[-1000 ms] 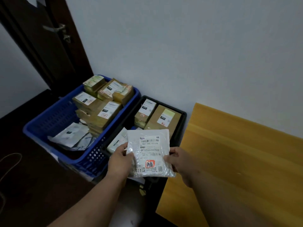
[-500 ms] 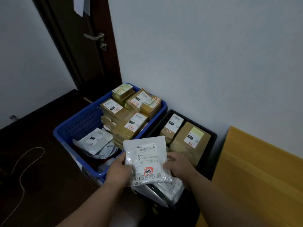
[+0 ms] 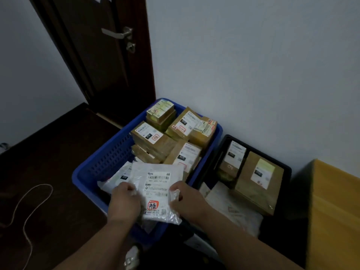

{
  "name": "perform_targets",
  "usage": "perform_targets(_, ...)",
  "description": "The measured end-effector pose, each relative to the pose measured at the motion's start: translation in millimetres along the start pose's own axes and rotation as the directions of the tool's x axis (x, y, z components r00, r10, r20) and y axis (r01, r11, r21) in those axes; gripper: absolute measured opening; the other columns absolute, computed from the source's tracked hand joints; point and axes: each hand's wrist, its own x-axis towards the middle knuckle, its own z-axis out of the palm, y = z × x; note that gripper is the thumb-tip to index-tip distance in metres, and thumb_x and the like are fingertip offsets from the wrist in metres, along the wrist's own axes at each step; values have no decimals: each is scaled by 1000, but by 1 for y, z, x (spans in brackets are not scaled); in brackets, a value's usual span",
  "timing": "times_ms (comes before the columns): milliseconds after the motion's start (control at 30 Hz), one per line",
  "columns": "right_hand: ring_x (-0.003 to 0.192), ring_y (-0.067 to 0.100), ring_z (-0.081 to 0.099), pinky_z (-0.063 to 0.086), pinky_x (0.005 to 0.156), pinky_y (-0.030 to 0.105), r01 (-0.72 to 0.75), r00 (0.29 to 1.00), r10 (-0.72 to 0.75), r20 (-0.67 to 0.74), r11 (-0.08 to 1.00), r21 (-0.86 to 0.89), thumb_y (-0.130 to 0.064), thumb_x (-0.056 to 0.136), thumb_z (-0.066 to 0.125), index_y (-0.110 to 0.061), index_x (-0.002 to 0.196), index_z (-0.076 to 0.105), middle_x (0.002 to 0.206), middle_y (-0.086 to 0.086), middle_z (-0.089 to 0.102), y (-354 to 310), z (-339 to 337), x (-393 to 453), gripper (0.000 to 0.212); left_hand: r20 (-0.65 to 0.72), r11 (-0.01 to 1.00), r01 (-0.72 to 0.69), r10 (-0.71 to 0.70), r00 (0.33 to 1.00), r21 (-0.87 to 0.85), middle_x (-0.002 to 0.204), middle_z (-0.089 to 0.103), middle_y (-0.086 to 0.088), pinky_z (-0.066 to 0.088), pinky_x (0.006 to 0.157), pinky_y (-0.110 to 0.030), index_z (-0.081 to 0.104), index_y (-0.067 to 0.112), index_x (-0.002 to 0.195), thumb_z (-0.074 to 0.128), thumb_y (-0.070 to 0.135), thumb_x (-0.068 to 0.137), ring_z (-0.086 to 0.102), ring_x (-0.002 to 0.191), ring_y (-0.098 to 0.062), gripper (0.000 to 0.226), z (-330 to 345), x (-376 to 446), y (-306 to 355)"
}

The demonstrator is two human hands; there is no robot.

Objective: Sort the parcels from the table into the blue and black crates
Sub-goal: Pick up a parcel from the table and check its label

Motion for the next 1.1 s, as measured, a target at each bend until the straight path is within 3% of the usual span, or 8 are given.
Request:
perform_targets(133, 110, 13, 51, 43, 88, 18, -54, 996, 52, 73, 998, 20, -17, 92, 58, -24, 132, 50, 135, 4, 52, -34, 57, 48, 41, 76, 966, -130, 116, 990, 224, 121, 57, -3, 52, 90, -39, 61, 20, 105, 54, 18, 92, 61, 101, -20, 15, -47, 68, -25)
perform_targets(233, 120, 18, 52, 45, 101, 24, -135, 989, 130, 74, 989, 67, -17, 95, 58, -23, 136, 50, 138, 6, 50, -53, 87, 77, 43, 212, 907, -203, 131, 968, 368, 135, 49, -3, 44, 100, -41, 61, 16, 121, 56, 25, 92, 51, 120, -24, 30, -64, 112, -42)
perform_targets(333, 122, 17, 52, 42, 101, 19, -162, 986, 157, 48, 979, 126, -12, 94, 58, -21, 134, 54, 137, 4, 52, -63, 104, 98, 41, 357, 854, -280, 120, 926, 439, 145, 39, -1, 39, 106, -45, 56, 19, 128, 58, 28, 89, 41, 129, -26, 40, -68, 143, -53)
perform_targets(500, 123, 17, 52, 45, 105, 24, -237, 969, 219, 111, 952, 194, 1, 89, 60, -22, 137, 53, 139, 3, 50, -76, 123, 126, 54, 447, 803, -315, 68, 892, 506, 130, 45, 1, 45, 98, -46, 54, 31, 103, 50, 45, 76, 46, 118, -23, 31, -79, 180, -54)
perform_targets(567, 126, 19, 51, 46, 105, 28, -257, 958, 225, 176, 948, 185, 1, 85, 67, -21, 143, 47, 145, 7, 48, -81, 131, 133, 65, 480, 768, -310, 4, 877, 561, 147, 34, -8, 34, 110, -49, 50, 33, 124, 53, 52, 80, 33, 135, -31, 49, -82, 194, -55)
perform_targets(633, 132, 21, 46, 41, 108, 26, -280, 938, 237, 253, 948, 149, -2, 84, 72, -19, 150, 38, 149, 6, 41, -84, 136, 134, 76, 486, 743, -277, -73, 871, 609, 163, 3, -9, 16, 120, -49, 28, 32, 151, 57, 52, 87, 5, 149, -34, 73, -83, 202, -59)
perform_targets(767, 133, 22, 44, 39, 111, 30, -335, 896, 308, 321, 942, 28, -21, 82, 78, -27, 151, 36, 151, 2, 37, -78, 134, 126, 81, 501, 713, -285, -106, 859, 640, 164, -6, -4, 9, 121, -49, 18, 31, 154, 50, 54, 92, -5, 150, -30, 74, -75, 196, -69)
perform_targets(1100, 113, 21, 57, 47, 92, 29, -125, 992, 119, -45, 979, -161, -29, 93, 61, -10, 124, 62, 124, 6, 60, -65, 58, 62, 36, 550, 613, -492, 110, 828, 618, 164, 4, 0, 11, 121, -45, 21, 31, 153, 47, 46, 96, 3, 150, -25, 65, -33, 116, -18)
